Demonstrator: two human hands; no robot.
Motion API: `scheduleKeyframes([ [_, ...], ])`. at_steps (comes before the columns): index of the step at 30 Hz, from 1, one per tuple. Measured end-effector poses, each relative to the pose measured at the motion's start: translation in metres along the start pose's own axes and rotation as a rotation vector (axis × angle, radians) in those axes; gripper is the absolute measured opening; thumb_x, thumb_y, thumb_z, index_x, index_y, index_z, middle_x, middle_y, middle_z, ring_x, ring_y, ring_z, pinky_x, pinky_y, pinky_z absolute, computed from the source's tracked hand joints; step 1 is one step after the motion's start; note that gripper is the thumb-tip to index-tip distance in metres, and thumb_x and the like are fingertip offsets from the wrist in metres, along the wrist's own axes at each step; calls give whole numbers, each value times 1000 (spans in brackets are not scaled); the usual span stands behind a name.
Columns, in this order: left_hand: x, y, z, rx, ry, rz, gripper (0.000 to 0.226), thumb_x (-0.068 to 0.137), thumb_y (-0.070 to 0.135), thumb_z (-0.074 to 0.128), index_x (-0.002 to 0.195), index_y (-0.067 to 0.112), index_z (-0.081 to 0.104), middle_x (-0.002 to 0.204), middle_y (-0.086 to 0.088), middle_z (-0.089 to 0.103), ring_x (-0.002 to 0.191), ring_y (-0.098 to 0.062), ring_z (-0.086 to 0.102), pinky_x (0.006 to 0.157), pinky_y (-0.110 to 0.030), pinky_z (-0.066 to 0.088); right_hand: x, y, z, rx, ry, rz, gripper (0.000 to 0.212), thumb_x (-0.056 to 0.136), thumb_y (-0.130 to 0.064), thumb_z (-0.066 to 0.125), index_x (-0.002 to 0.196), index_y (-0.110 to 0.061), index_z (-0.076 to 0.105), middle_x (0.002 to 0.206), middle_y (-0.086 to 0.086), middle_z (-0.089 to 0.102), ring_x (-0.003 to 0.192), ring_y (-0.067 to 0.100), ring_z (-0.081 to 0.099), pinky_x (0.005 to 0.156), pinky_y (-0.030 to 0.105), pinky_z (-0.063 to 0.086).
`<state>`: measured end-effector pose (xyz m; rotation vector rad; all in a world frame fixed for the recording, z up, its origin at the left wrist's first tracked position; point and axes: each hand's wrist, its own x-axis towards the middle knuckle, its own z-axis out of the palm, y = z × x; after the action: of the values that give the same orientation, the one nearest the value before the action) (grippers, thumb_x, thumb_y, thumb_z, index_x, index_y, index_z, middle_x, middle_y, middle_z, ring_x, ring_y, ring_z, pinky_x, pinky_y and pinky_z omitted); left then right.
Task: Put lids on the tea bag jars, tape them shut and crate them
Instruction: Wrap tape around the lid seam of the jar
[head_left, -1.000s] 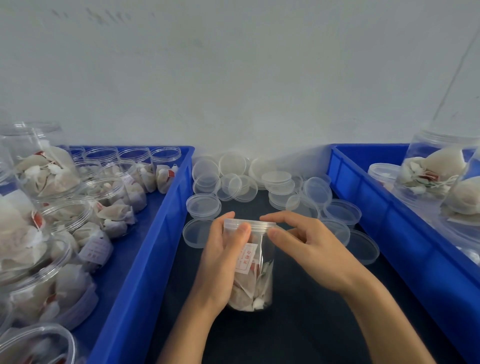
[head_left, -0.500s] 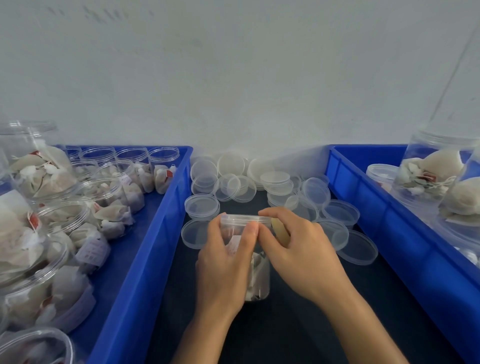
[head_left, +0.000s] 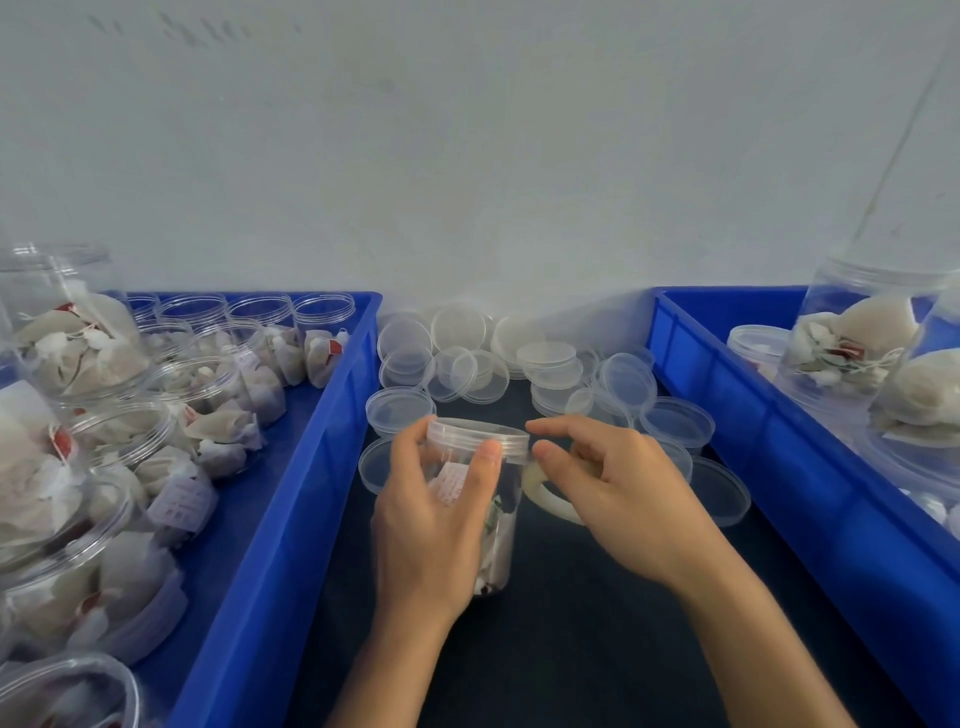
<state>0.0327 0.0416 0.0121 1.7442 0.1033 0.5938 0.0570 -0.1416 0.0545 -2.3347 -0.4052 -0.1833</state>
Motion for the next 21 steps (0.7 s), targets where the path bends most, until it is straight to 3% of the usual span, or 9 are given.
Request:
scheduleKeyframes([
  [6, 1, -1, -1, -32, -27, -20, 63, 77, 84, 57, 127, 46, 57, 117, 39, 63, 105, 11, 65, 86, -29, 54, 0, 1, 3, -22, 60, -24, 31, 103, -57, 52, 131, -49, 62, 61, -19, 61, 66, 0, 60, 62, 22, 38],
  [14, 2, 1, -2, -146, -71, -89, 52, 76, 77, 63, 114, 42, 65, 106, 23, 74, 94, 1, 73, 80, -31, 54, 1, 2, 4, -47, 76, -36, 39, 98, -66, 48, 131, -50, 61, 65, -16, 61, 70, 4, 61, 64, 24, 42],
  [21, 6, 0, -6, -188, -163, -120, 49, 84, 71, 63, 118, 36, 67, 108, 18, 76, 99, -1, 73, 82, -29, 55, 2, 2, 5, -76, 52, -16, 44, 95, -75, 42, 132, -57, 57, 68, -19, 61, 73, 1, 61, 64, 23, 42],
])
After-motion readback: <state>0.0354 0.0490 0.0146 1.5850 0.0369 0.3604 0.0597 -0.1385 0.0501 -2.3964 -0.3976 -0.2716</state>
